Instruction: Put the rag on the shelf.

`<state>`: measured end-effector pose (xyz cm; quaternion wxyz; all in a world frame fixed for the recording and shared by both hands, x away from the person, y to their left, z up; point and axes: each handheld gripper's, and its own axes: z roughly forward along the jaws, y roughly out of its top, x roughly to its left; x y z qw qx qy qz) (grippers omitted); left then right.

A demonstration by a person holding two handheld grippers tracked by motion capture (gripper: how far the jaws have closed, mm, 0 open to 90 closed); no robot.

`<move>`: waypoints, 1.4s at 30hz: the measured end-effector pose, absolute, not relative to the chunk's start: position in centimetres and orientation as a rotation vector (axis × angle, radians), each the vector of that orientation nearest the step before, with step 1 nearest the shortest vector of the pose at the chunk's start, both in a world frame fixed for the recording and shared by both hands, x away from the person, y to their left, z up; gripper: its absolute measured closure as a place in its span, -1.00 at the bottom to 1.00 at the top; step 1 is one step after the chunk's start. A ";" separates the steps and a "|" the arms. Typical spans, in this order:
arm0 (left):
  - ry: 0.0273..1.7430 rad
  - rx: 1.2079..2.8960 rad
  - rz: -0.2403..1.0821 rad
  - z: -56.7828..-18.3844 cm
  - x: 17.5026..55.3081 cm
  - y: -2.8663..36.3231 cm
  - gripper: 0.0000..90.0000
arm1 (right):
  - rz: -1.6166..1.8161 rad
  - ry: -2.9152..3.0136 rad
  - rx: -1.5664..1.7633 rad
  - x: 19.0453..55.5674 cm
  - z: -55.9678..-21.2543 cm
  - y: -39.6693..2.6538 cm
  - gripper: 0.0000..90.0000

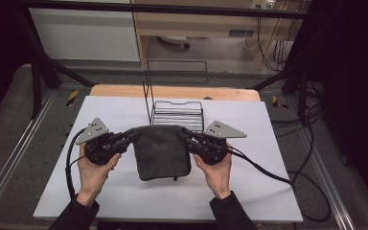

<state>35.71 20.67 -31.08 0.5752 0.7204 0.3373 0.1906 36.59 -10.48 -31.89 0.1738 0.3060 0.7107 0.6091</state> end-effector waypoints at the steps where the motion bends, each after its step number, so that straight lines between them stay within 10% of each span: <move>1: 0.787 1.679 0.447 -30.9 35.7 20.6 0.79 | 1.732 2.006 0.865 36.5 -31.7 -10.6 0.77; 42: 0.711 1.450 0.512 -25.1 38.9 17.5 0.80 | 1.781 1.729 0.775 37.3 -25.4 -12.6 0.78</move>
